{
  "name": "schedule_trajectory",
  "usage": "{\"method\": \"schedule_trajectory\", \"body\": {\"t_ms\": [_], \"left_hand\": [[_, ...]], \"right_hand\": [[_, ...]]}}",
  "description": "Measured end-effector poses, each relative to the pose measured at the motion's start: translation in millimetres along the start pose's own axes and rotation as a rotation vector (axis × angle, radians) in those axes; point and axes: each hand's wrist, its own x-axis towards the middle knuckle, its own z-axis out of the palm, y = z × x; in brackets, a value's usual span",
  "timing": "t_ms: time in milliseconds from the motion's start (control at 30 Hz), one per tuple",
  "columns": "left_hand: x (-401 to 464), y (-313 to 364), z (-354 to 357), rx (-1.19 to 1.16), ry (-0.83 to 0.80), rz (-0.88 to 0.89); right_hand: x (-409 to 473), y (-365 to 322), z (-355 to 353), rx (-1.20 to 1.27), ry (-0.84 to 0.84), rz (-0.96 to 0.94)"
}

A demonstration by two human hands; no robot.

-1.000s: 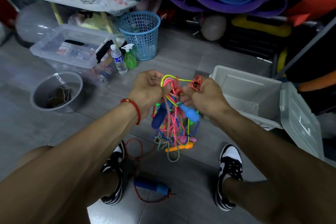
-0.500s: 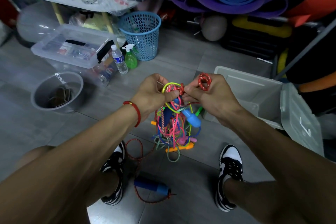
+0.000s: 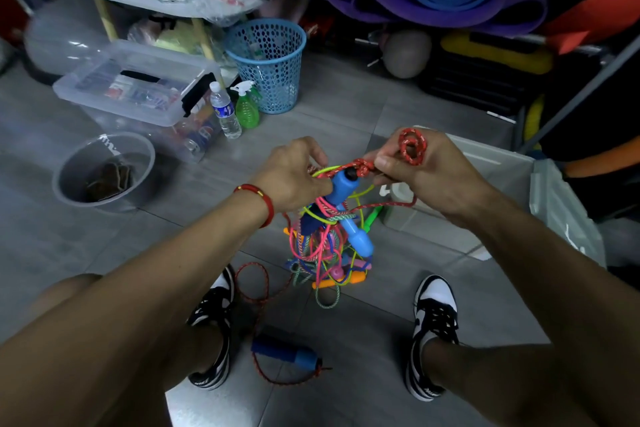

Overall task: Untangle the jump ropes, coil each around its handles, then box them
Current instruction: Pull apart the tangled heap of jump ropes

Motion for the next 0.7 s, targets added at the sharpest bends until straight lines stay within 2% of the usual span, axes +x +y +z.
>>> {"method": "schedule_trajectory", "body": {"t_ms": [67,200,333,467,567,633,700], "left_hand": [[0.2,-0.8,-1.4,0.013,-0.055,0.029],[-2.7,-0.8,0.1,-0.192,-0.110,0.061],[-4.8,2.0,0.1,-0.264,-0.164,0.058],[-2.4,5.0,4.4,-0.033,-0.178,0.060],[-4.8,9.1,6.7,0.029,-0.193,0.054],[-7.1,13.5,8.9,0.067,-0.176,0.056],[-9.3,17.1,12.8,0.091,-0.172,0.041]], "right_hand": [[1.0,2.1,-3.7,0.056,0.002,0.030],[2.6,4.9,-3.5,0.277,0.084,0.160],[7.3,2.8,2.1,0.315,0.186,0.216],[11.8,2.2,12.9,0.378,0.228,0.256],[15.0,2.0,18.5,0.420,0.355,0.285],[18.5,4.9,21.4,0.353,0.440,0.285],[24.1,11.1,23.2,0.183,0.507,0.227]]}}
